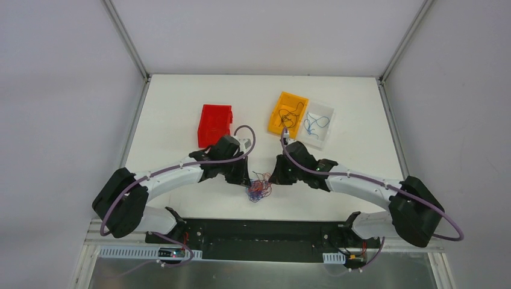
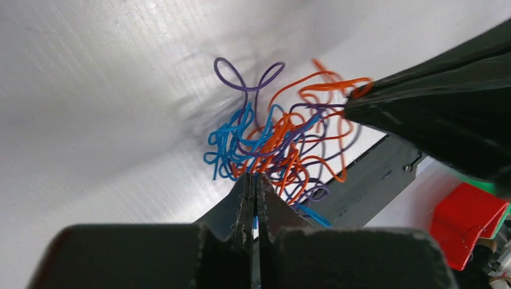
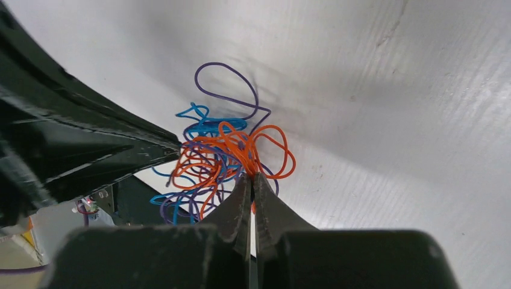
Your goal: Untangle the cables
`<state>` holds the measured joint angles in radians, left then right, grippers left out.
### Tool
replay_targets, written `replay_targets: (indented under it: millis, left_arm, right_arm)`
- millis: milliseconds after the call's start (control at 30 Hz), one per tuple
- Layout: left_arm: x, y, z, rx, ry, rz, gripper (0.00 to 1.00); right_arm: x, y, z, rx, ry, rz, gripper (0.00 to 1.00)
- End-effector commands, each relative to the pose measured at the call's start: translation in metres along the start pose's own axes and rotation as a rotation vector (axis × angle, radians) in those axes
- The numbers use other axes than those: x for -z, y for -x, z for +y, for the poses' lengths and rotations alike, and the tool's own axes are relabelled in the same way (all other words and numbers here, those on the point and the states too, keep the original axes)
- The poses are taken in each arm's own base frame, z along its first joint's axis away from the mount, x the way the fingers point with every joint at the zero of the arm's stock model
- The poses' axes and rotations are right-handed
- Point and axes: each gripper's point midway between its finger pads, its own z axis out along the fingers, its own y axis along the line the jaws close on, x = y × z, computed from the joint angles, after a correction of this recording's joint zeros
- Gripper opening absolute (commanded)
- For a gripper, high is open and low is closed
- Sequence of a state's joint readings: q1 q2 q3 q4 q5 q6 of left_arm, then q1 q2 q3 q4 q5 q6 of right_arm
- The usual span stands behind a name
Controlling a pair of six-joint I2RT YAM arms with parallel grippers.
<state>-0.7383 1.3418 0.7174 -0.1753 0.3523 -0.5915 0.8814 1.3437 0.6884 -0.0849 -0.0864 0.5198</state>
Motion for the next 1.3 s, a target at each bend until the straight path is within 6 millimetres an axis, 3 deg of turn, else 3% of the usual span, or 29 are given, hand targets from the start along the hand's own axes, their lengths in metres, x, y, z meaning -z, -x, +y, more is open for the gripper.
replay_targets:
  millis: [0,333,433,600,667,733,867,967,1133,1267]
  left_arm:
    - [0.002,0.001,-0.004,0.003,-0.049,-0.03,0.0]
    - [0.045,0.023,0.026,0.019,0.062,-0.193,0.0]
    - [0.053,0.025,0.022,0.01,0.029,-0.206,0.02]
    - [0.057,0.03,-0.001,-0.032,-0.068,-0.178,0.61]
    - [0.053,0.032,-0.015,-0.06,-0.128,-0.155,0.76]
    - [0.047,0.029,-0.032,-0.115,-0.173,-0.125,0.84]
    - [0.031,0.03,-0.055,-0.181,-0.215,-0.099,0.84]
    - [0.016,0.03,-0.062,-0.192,-0.228,-0.081,0.83]
    - [-0.011,0.032,-0.057,-0.188,-0.194,-0.065,0.82]
    - [-0.027,0.051,-0.051,-0.213,-0.149,-0.123,0.71]
  right_arm:
    - [0.023,0.021,0.009,0.006,-0.005,-0.09,0.0]
    - [0.059,0.04,-0.023,-0.02,-0.17,-0.213,0.0]
    - [0.067,0.043,-0.016,0.016,-0.132,-0.215,0.0]
    - [0.072,0.043,-0.006,0.045,-0.095,-0.199,0.0]
    - [0.072,0.043,-0.003,0.049,-0.085,-0.192,0.0]
    - [0.071,0.043,0.0,0.053,-0.068,-0.189,0.0]
    - [0.07,0.043,0.002,0.055,-0.063,-0.186,0.0]
    - [0.07,0.044,0.004,0.054,-0.058,-0.183,0.0]
    - [0.069,0.043,0.003,0.052,-0.056,-0.181,0.0]
    - [0.068,0.044,0.005,0.055,-0.052,-0.183,0.0]
